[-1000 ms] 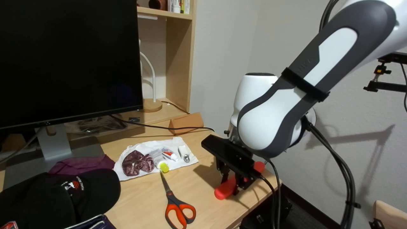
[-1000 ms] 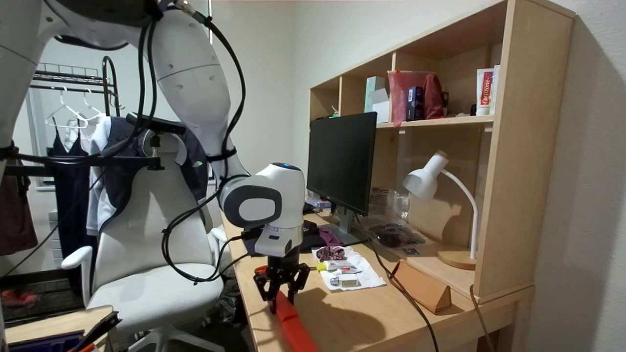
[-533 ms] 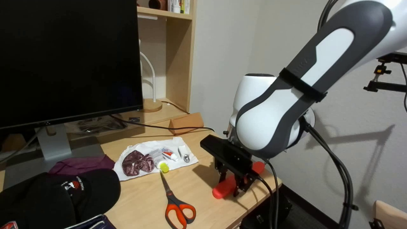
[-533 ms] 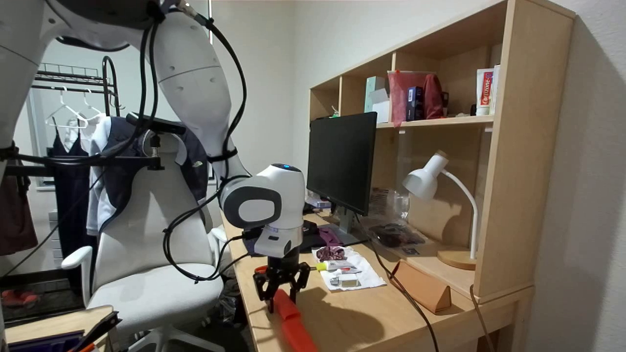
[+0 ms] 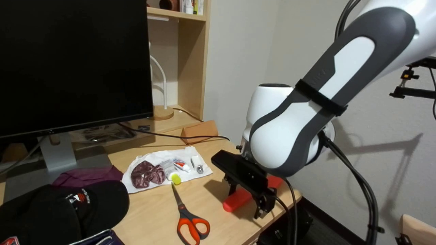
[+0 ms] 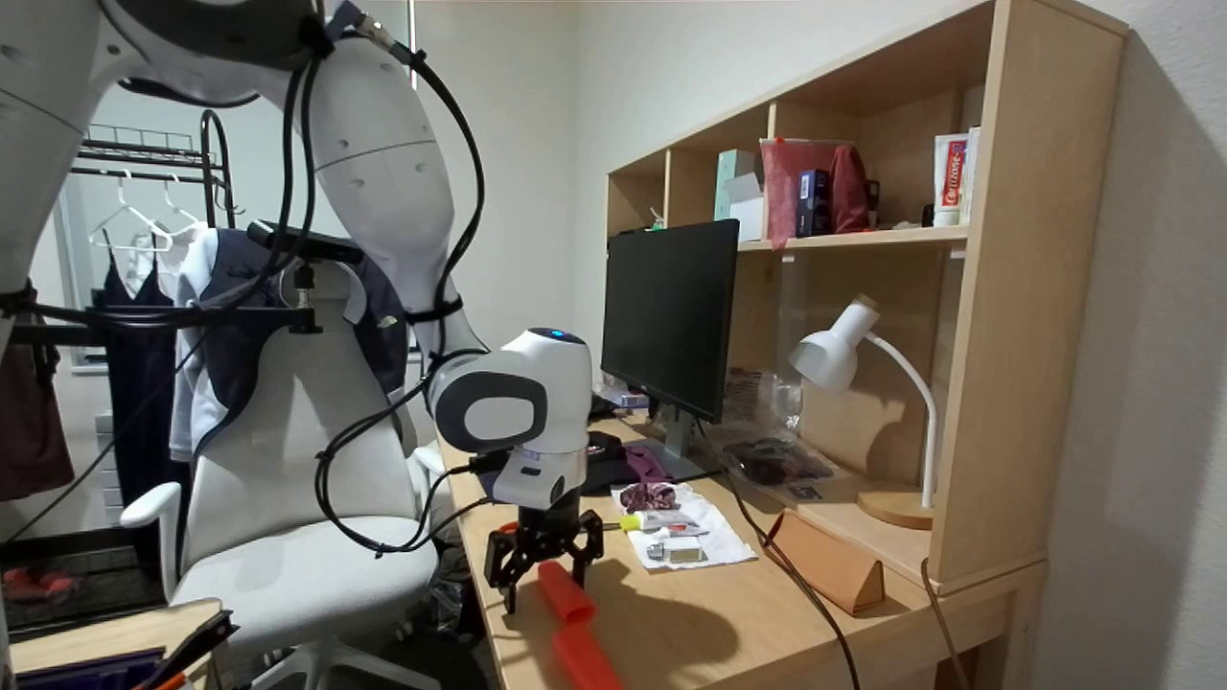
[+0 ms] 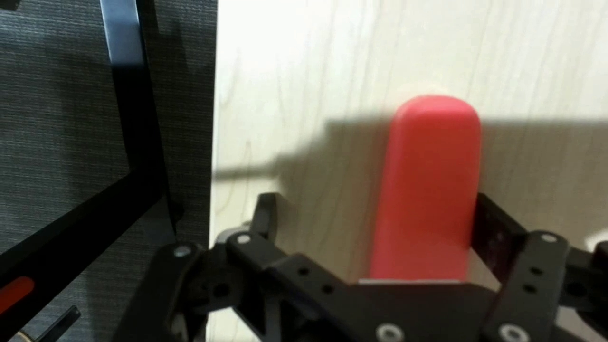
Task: Align the orange objects in front of each other
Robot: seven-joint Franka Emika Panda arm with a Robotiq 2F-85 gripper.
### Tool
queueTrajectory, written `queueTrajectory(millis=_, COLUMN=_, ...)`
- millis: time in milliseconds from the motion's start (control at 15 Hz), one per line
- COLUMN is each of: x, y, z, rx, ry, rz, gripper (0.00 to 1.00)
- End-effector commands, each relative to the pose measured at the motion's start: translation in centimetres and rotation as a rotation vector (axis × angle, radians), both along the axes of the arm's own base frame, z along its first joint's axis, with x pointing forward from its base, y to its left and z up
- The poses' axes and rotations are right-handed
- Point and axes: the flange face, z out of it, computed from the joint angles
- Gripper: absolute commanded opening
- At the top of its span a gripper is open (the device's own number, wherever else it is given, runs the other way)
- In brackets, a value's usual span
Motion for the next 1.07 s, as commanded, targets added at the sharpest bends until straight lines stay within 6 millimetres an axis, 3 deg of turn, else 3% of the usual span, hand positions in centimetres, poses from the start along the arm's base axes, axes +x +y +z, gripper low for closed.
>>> queueTrajectory(millis=0, x=-0.2, y=0.7, z=-0.2, rx=0.006, ry=-0.017, rz=-0.03, gripper=1.0)
queueTrajectory(millis=400, x=-0.9, y=0.9, z=-0.5, rx=0.012, ry=-0.016, rz=-0.043, gripper=1.0)
queueTrajectory(millis=467, x=-0.9, y=0.9, z=-0.5, rx=0.012, ry=-0.017, rz=-0.045, gripper=0.75)
queueTrajectory(millis=533, x=-1.0, y=0.8, z=-0.5, rx=0.011, ry=-0.016, rz=-0.051, gripper=0.74)
queueTrajectory(millis=1000, x=-1.7, y=0.8, z=-0.2, rx=0.021, ry=-0.022, rz=-0.07, gripper=0.28)
